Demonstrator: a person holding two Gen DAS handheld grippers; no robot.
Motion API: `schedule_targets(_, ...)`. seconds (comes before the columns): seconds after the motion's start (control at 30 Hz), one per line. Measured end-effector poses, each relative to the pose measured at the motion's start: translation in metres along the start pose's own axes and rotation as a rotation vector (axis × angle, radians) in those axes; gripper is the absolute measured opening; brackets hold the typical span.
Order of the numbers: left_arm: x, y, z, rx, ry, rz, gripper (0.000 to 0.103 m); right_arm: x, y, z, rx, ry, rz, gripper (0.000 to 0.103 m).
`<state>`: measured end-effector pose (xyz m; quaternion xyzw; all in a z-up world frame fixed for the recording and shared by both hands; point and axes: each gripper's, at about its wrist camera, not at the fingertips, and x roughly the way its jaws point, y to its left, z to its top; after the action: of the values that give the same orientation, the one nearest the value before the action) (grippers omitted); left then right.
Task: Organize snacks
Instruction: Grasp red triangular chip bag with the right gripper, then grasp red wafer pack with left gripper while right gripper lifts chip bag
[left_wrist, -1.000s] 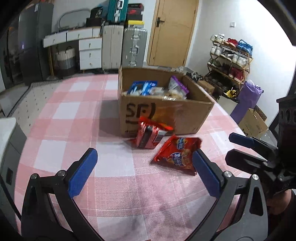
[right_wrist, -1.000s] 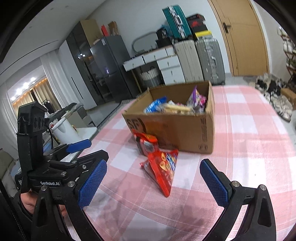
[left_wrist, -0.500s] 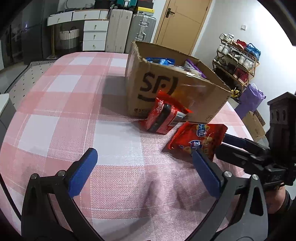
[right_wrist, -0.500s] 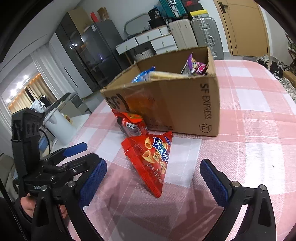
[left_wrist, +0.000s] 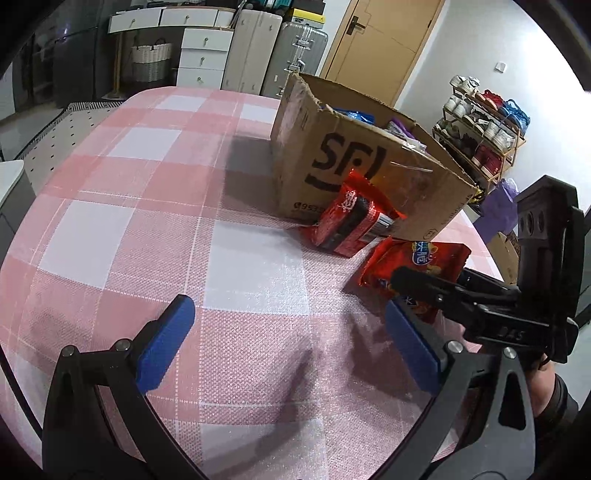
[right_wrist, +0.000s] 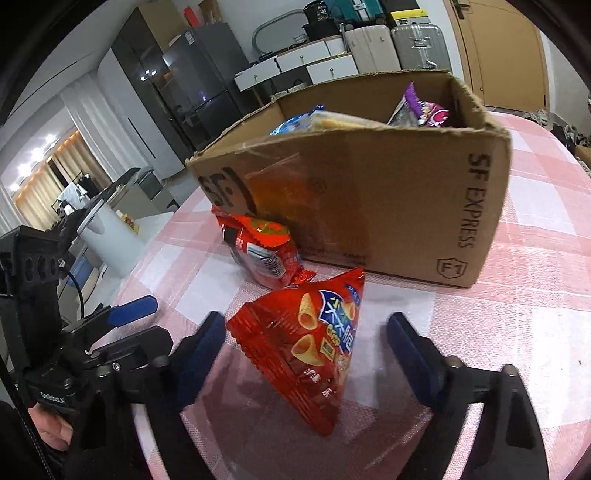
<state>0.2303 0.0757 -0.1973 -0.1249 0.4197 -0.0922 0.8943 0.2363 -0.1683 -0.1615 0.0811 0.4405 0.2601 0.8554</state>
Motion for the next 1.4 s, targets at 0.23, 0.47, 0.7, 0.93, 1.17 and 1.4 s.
schedule_targets(0.23,-0.004,-0.002,-0.004,-0.002,0.007,0.022,0.102,0.004,-0.004,-0.005,0.009,0.002,0.056,0.048)
schedule_targets(0.47,-0.011,-0.006,-0.006,0.004,0.012,0.041,0.102,-0.009,-0.014,-0.009,0.026,-0.028,0.104,0.045)
schedule_targets(0.7,-0.016,-0.01,-0.008,0.009,0.021,0.054,0.102,-0.024,-0.012,-0.01,0.033,-0.077,0.115,0.045)
schedule_targets(0.93,-0.013,-0.017,-0.006,0.025,0.036,0.068,0.102,-0.047,-0.018,-0.013,0.046,-0.126,0.122,0.045)
schedule_targets(1.17,-0.002,-0.027,0.006,0.054,0.042,0.072,0.102,-0.065,-0.023,-0.02,0.048,-0.172,0.119,0.045)
schedule_targets(1.4,0.016,-0.043,0.024,0.099,0.05,0.085,0.102,-0.083,-0.038,-0.029,0.083,-0.21,0.112,0.045)
